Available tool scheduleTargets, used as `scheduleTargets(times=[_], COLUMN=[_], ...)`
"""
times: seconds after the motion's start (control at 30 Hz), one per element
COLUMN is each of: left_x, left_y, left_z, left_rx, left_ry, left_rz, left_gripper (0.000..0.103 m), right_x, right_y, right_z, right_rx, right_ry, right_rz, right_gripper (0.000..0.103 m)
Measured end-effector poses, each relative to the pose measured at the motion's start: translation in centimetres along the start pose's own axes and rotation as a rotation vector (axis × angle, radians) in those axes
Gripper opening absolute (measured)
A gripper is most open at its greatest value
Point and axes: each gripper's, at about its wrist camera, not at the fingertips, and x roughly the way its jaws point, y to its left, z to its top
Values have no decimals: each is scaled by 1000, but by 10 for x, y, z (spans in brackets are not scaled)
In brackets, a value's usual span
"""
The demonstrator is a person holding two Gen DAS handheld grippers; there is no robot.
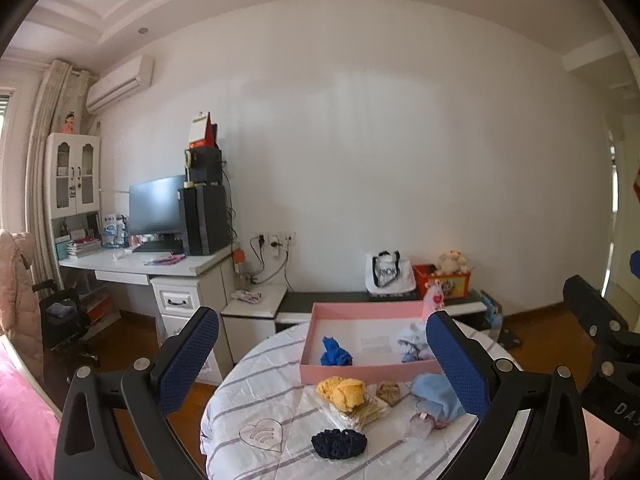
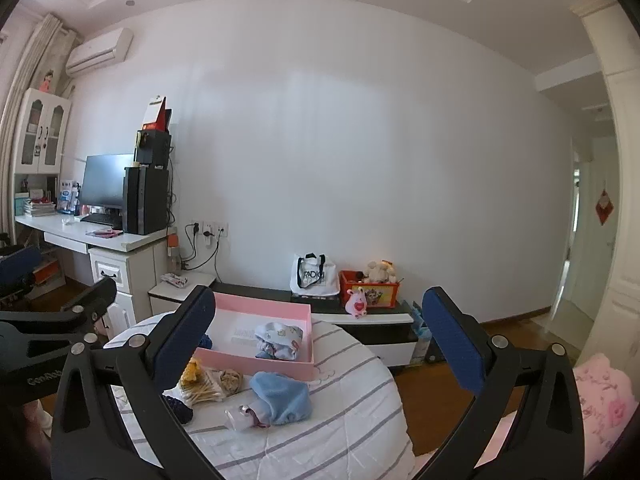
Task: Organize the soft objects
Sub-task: 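Pull both open tools back from the pink box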
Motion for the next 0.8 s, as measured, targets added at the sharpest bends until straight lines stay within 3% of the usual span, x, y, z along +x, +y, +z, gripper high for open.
scheduleTargets(times=[0.27,0.8], left_x=[-3,-2], left_y=[-4,-5], left_z=[-9,-8], left_rx=[-1,1], left_ry=[-27,-3], left_rz=[43,41], left_gripper=[103,103], right_x=[0,1], right_y=[-1,-3], right_z=[0,-2], right_rx=[3,3], right_ry=[-6,5], right_rz=[4,-2], right_gripper=[103,103])
